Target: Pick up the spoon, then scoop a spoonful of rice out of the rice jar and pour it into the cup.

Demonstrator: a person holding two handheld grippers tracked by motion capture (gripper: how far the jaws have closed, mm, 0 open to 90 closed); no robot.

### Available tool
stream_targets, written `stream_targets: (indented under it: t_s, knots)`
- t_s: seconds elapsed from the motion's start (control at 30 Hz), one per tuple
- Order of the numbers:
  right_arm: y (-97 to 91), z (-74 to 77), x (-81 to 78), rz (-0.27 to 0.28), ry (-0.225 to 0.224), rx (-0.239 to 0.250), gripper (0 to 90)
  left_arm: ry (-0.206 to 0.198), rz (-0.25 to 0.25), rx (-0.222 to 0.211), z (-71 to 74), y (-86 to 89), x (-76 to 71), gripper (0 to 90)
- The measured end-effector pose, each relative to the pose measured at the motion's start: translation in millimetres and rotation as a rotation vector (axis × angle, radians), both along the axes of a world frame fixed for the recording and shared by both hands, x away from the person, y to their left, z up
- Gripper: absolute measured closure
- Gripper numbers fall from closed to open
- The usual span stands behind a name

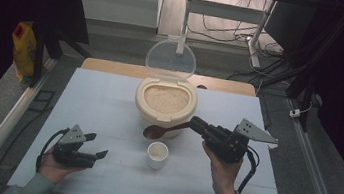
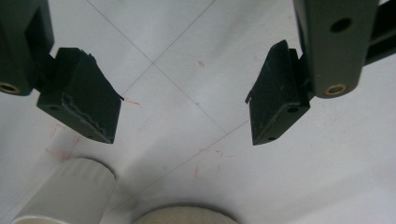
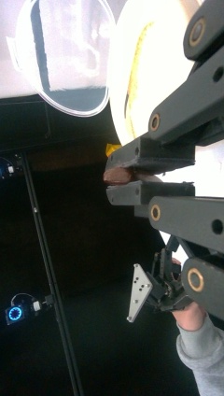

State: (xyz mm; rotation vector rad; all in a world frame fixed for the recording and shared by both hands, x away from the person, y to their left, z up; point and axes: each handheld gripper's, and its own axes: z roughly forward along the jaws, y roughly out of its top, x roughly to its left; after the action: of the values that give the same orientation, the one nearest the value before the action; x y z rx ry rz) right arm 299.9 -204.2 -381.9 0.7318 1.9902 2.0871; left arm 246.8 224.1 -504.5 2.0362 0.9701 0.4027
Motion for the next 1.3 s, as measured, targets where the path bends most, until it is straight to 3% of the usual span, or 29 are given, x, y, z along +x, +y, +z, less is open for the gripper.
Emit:
stream_targets:
  t_s: [0.3,0.53,0.77,0.97,1.3]
  knots:
    - [-7.1,11.0,3.8,-0.028,-0.024,0.023,83.1,0.008,-0.005,0.004,-0.6,-1.4,1.2,24.4]
    - [-14.5,21.0,21.0,-0.074,-0.029,0.049,83.1,0.009,-0.007,0.003,-0.9,-1.3,1.7,24.3]
    - [-19.6,31.4,41.3,-0.153,-0.026,0.034,83.1,0.012,-0.014,0.005,-1.0,-1.6,1.8,24.2]
    - [-15.5,35.6,53.0,-0.181,-0.025,0.003,83.1,0.016,-0.018,0.005,-1.3,-2.0,1.9,24.1]
    - [-10.7,30.5,70.8,-0.254,-0.007,-0.059,83.1,0.018,-0.023,0.009,-1.7,-2.8,2.0,24.1]
